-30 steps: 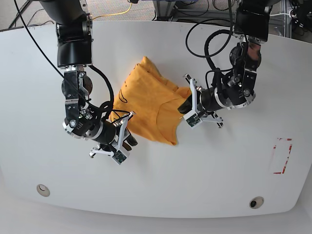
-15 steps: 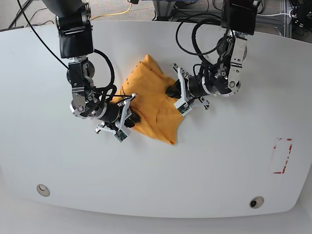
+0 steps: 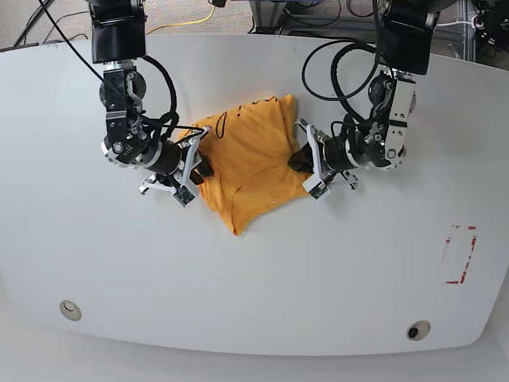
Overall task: Layout the t-shirt on the table in an organized manner, then fold the t-shirt properly
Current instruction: 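Pull the shirt's sides apart with both grippers to flatten it, then release with the right gripper and grasp the shirt center with the left gripper, then drag the orange shirt with the left gripper toward the table's red-marked corner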
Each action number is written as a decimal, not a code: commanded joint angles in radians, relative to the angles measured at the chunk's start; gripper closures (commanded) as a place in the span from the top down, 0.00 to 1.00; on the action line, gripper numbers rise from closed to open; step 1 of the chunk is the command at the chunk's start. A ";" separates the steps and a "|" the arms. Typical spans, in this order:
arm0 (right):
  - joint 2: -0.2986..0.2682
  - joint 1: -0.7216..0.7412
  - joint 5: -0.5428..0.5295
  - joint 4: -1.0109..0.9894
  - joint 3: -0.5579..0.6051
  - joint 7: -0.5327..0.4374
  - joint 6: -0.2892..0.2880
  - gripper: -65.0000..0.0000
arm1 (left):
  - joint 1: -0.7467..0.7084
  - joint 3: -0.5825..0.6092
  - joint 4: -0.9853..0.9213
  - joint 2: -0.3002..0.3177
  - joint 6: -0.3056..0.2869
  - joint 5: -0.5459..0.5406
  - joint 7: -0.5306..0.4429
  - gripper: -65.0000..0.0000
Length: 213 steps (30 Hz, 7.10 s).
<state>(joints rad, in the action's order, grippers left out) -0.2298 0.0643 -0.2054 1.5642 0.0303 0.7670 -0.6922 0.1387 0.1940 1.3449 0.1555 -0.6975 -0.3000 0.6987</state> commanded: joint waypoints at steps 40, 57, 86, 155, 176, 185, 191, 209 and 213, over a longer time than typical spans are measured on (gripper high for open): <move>0.109 -0.065 -0.013 0.387 -0.123 0.256 -0.006 0.19 | -0.032 0.003 0.308 -0.049 -0.001 0.000 0.094 0.00; 0.126 -0.163 -0.013 0.175 -0.142 0.072 -0.006 0.19 | -0.027 0.031 -0.017 -0.043 -0.001 0.000 -0.080 0.00; 0.066 -0.053 -0.012 0.453 -0.188 0.293 -0.006 0.19 | 0.022 0.003 0.298 -0.087 -0.001 0.000 0.078 0.00; 0.000 -0.074 -0.022 0.453 -0.306 0.302 -0.006 0.19 | -0.121 -0.078 0.311 0.194 0.174 -0.113 -0.084 0.00; 0.002 -0.073 -0.022 0.454 -0.304 0.302 -0.006 0.19 | -0.166 -0.107 0.218 0.059 0.180 -0.106 -0.034 0.00; 0.002 -0.076 -0.022 0.454 -0.307 0.302 -0.006 0.19 | -0.242 -0.232 0.222 0.146 0.174 -0.109 -0.034 0.00; 0.002 -0.076 -0.022 0.454 -0.309 0.302 -0.006 0.19 | -0.305 -0.296 0.273 0.200 0.170 -0.112 -0.034 0.00; 0.002 -0.074 -0.022 0.454 -0.309 0.302 -0.006 0.19 | -0.185 -0.359 0.365 0.068 0.141 -0.055 0.042 0.00; 0.002 -0.074 -0.022 0.454 -0.309 0.302 -0.006 0.19 | -0.106 -0.359 0.255 0.022 0.137 0.005 0.040 0.00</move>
<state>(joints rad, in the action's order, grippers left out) -0.2165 -0.0242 -0.2165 2.0003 -0.2745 1.0855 -0.6998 0.0013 -0.1593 1.6375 0.1822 -0.5621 -0.3153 0.7498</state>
